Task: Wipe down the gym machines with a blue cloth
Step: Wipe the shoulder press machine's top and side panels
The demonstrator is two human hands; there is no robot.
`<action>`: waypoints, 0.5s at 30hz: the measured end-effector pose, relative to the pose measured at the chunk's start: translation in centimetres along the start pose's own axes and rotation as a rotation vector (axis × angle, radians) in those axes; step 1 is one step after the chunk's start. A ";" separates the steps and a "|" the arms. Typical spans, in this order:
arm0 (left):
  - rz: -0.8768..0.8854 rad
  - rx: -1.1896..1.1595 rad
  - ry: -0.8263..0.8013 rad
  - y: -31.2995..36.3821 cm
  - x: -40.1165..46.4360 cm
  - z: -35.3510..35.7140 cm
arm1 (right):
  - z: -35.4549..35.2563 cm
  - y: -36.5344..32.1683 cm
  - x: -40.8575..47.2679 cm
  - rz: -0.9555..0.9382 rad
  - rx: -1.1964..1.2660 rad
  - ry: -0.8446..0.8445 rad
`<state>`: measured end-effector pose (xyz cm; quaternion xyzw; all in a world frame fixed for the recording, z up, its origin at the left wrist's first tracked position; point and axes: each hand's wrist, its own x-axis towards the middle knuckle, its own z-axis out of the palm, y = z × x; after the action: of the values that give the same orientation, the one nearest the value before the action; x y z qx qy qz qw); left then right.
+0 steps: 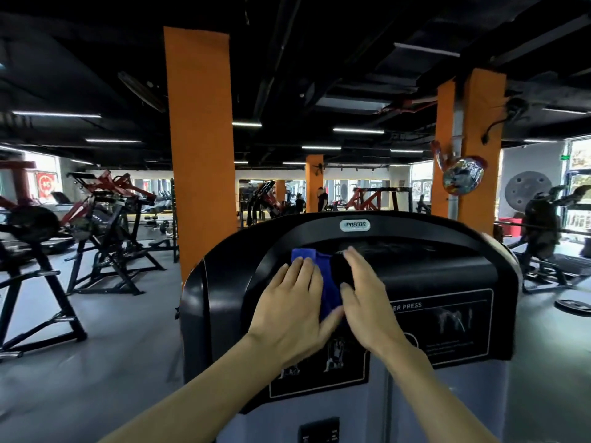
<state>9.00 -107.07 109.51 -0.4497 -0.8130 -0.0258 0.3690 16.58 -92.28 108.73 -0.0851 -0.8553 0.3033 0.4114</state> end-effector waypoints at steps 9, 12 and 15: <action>-0.084 0.163 -0.058 -1.5 1.7 -0.3 | -0.3 6.8 -0.4 -0.068 -0.500 0.233; -0.137 0.087 -0.100 -1.5 3.9 -0.3 | 0.0 8.1 -0.4 -0.120 -0.543 0.246; -0.088 -0.051 -0.119 -0.1 7.5 -0.5 | 0.5 8.3 -0.4 -0.133 -0.546 0.274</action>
<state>6.77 -102.00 114.53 -0.4235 -0.8515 -0.0359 0.3070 15.61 -85.98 103.33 -0.1766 -0.8454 0.0206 0.5036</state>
